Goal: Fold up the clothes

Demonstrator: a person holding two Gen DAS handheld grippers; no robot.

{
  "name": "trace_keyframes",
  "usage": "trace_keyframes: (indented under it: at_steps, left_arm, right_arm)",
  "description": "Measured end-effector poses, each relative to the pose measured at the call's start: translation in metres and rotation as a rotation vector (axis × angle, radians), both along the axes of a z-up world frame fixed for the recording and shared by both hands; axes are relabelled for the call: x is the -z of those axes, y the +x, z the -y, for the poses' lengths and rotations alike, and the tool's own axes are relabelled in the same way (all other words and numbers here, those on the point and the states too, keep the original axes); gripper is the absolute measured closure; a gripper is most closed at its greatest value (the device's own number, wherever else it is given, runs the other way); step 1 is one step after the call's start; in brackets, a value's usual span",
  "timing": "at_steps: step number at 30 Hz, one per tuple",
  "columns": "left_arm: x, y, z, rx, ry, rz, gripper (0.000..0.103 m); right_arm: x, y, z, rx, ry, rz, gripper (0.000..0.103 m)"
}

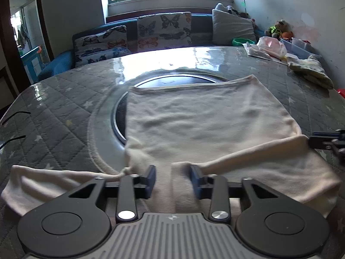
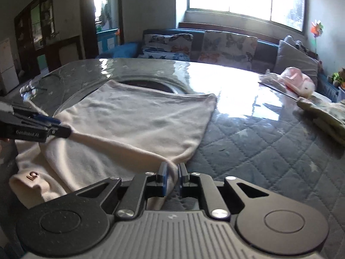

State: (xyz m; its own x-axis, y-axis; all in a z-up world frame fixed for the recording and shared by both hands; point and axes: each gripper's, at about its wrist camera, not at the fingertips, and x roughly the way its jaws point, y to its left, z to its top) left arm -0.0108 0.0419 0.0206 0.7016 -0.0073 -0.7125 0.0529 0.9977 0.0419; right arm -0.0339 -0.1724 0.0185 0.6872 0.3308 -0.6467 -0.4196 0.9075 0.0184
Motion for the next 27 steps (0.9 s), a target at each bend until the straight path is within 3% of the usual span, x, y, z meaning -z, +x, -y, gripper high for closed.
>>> trace_keyframes:
  at_steps: [6, 11, 18, 27]
  left_arm:
    - [-0.006, -0.018, -0.002, 0.024, -0.018, 0.021, 0.06]
    - [-0.002, -0.032, -0.004, 0.032, -0.044, 0.002, 0.059]
    - [-0.006, -0.053, -0.032, -0.043, -0.067, 0.006, 0.037]
    - [-0.006, -0.071, -0.08, -0.182, -0.073, 0.005, 0.02]
  right_arm:
    - [-0.008, -0.03, 0.0, -0.094, -0.036, -0.009, 0.095]
    - [0.007, -0.044, -0.002, -0.107, -0.051, -0.055, 0.094]
    - [-0.011, -0.045, -0.01, -0.124, -0.057, 0.009, 0.093]
    - [0.001, -0.028, -0.039, -0.167, -0.073, -0.026, 0.09]
